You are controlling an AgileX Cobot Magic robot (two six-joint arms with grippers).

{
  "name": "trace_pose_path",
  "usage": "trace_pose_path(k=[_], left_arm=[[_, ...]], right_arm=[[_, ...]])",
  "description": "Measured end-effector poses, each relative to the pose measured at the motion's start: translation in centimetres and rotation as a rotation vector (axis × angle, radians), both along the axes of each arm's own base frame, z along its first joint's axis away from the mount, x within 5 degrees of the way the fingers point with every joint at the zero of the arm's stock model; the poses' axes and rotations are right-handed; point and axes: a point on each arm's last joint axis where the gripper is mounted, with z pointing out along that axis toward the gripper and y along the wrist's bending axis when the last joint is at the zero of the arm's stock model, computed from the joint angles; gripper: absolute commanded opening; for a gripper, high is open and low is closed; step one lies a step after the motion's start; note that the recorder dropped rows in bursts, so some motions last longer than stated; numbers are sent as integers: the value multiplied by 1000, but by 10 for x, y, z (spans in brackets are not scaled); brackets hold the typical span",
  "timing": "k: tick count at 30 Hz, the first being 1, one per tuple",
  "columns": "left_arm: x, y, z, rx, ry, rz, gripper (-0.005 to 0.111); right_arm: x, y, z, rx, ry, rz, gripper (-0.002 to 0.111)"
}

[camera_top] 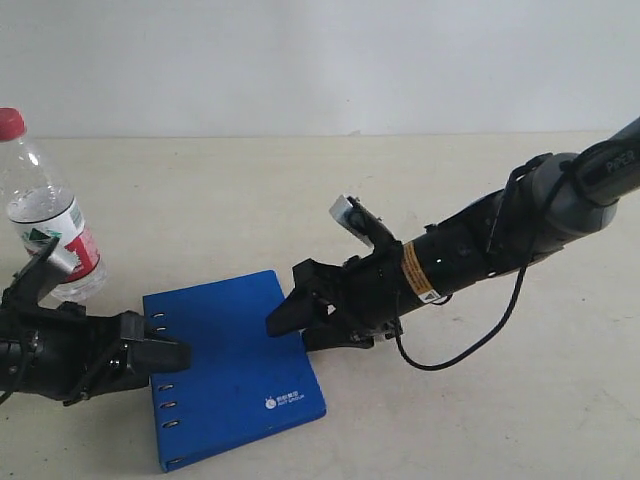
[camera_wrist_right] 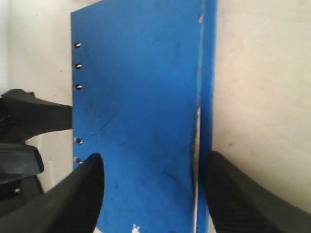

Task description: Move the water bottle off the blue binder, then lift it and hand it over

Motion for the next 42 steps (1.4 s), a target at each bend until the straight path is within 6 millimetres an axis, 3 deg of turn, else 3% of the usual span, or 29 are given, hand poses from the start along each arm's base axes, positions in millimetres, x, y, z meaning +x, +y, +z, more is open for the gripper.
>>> trace_pose_path(k=[12,14,19,26,31,38,42], left_arm=[[0,0,0,9,-17,-17,60],[0,0,0,9,-17,-17,60],[0,0,0,11,-20,-19,60],[1,11,-8,146,8,23,60],[2,12,-9,169,-4,7,60],[30,1,-22,-45,-13,-39,58],[38,-3,-32,-185,-27,-77,39]], right_arm=[[-12,11,25,260,12,198,53],[-13,14,26,267,19,207,45],[-13,18,13,112,-42,190,1],[-6,18,5,-36,-129,123,0],[-8,19,11,46,-162,189,0],[-21,18,20,169,-115,333,0],[-24,14,19,167,-101,367,0]])
